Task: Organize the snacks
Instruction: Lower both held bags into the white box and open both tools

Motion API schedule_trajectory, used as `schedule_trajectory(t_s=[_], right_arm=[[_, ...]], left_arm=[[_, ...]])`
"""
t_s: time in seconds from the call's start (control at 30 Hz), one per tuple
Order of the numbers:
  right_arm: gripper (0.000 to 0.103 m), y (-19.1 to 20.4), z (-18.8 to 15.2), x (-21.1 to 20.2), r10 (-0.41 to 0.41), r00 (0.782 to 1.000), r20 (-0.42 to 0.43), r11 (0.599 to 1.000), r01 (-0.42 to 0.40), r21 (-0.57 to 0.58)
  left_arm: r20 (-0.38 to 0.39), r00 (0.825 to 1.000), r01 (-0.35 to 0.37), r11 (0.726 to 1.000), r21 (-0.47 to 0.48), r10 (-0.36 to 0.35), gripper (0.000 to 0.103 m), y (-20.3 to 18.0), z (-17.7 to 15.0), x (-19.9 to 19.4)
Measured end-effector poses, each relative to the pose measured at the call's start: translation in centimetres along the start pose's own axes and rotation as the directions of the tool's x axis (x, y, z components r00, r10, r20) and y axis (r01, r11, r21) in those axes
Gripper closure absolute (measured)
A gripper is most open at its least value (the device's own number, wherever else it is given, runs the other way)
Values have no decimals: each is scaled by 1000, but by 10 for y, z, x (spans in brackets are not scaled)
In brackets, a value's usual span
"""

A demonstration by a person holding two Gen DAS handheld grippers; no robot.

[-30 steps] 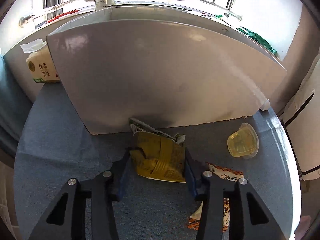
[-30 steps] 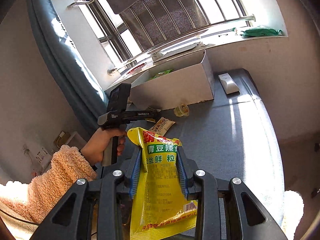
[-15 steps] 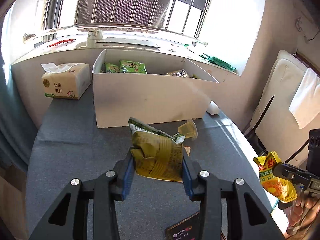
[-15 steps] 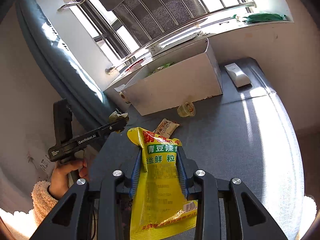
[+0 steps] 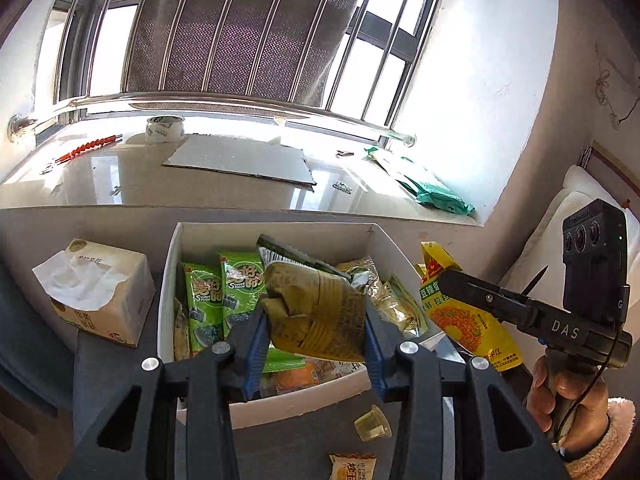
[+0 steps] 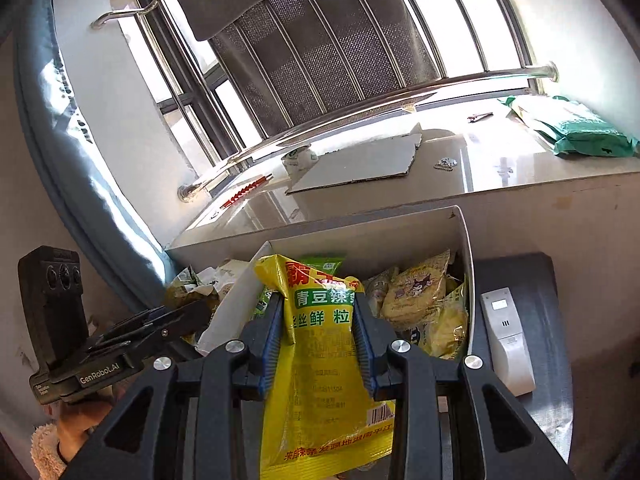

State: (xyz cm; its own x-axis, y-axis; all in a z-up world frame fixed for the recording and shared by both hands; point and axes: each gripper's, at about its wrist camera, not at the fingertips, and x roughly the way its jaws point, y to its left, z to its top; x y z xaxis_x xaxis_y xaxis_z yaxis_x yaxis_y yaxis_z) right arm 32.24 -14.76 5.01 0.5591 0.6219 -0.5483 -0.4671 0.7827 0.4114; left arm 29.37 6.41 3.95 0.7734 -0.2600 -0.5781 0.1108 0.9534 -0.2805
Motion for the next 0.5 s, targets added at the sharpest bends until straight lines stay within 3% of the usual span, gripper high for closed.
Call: schedule_trajectory(t_s=[0.13, 0.27, 0.3, 0.33, 0.37, 0.4, 0.43, 0.47, 0.5], right_arm=[[67, -12, 15, 42, -80, 995, -66, 997, 80, -5], [63, -23, 26, 57, -73, 994, -76, 996, 76, 39], [58, -25, 27, 58, -76, 994, -73, 996, 79, 45], [52, -26, 28, 59, -76, 994, -74, 996, 80, 50], [42, -27, 28, 61, -74, 994, -75, 995, 79, 59], [19, -27, 29, 61, -62, 995, -78, 996, 67, 66], [7, -26, 30, 62, -57, 996, -76, 996, 62, 69], [0, -25, 30, 59, -60, 997, -57, 996, 64, 69], [0, -23, 30, 57, -74, 996, -53, 995, 77, 65]], left_arm=[[-62, 997, -46, 998, -41, 43, 57, 17, 13, 41], [-114, 990, -91, 996, -23, 88, 53, 24, 14, 62], [-117, 988, -100, 995, -23, 97, 49, 25, 14, 63], [-114, 987, -119, 993, -19, 116, 31, 27, 13, 62], [-113, 985, -133, 991, -9, 131, 3, 27, 13, 62], [-103, 984, -149, 989, -4, 148, 1, 28, 13, 59], [-98, 984, -150, 989, -11, 149, 0, 29, 13, 55], [-94, 985, -144, 990, -14, 142, 0, 30, 12, 52], [-89, 986, -142, 990, -15, 140, 0, 30, 12, 47]])
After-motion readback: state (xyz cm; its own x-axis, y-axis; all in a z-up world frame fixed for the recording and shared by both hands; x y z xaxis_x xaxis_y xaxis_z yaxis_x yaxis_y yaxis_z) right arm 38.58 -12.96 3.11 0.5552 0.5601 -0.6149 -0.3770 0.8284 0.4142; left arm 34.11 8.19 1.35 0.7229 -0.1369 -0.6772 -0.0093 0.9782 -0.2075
